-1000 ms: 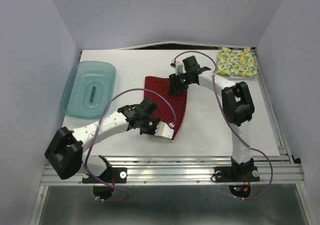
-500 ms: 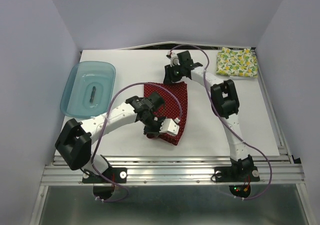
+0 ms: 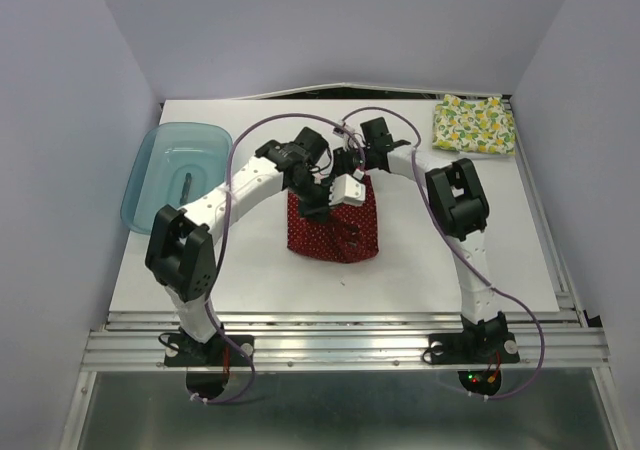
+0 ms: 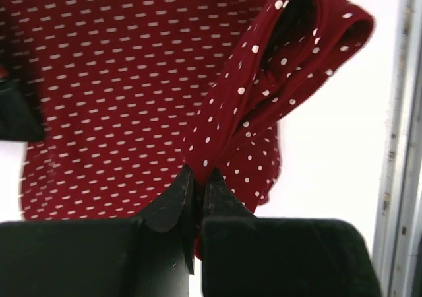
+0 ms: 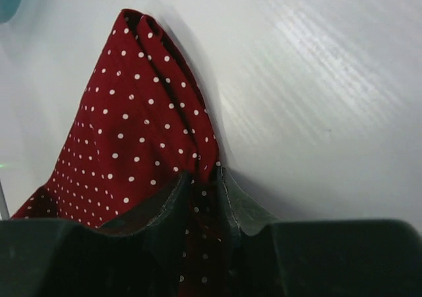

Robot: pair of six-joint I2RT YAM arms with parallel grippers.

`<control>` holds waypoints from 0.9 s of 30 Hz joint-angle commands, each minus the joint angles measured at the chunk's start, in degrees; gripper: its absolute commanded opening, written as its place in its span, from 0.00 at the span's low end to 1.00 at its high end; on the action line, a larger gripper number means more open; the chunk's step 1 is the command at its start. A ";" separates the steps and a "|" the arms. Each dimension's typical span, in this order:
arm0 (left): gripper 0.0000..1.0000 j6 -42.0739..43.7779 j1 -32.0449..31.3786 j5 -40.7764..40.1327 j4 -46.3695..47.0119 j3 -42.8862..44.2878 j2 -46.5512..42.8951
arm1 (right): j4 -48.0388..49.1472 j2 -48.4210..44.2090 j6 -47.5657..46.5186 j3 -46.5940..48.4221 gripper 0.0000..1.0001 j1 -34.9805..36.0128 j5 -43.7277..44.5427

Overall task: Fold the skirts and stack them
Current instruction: Fold the skirt

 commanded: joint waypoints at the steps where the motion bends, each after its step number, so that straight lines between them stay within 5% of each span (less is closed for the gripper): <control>1: 0.00 -0.21 1.98 -0.26 -0.95 6.99 3.25 | -4.34 -0.82 -2.77 -4.62 0.30 0.62 -2.54; 13: 0.00 -1.52 5.41 -5.79 8.00 12.37 12.74 | -4.51 -1.44 -3.04 -5.77 0.30 0.62 -5.53; 27: 0.00 -2.85 6.65 -12.74 23.74 6.93 11.61 | -5.39 -0.04 -3.83 -3.49 0.30 0.62 -8.86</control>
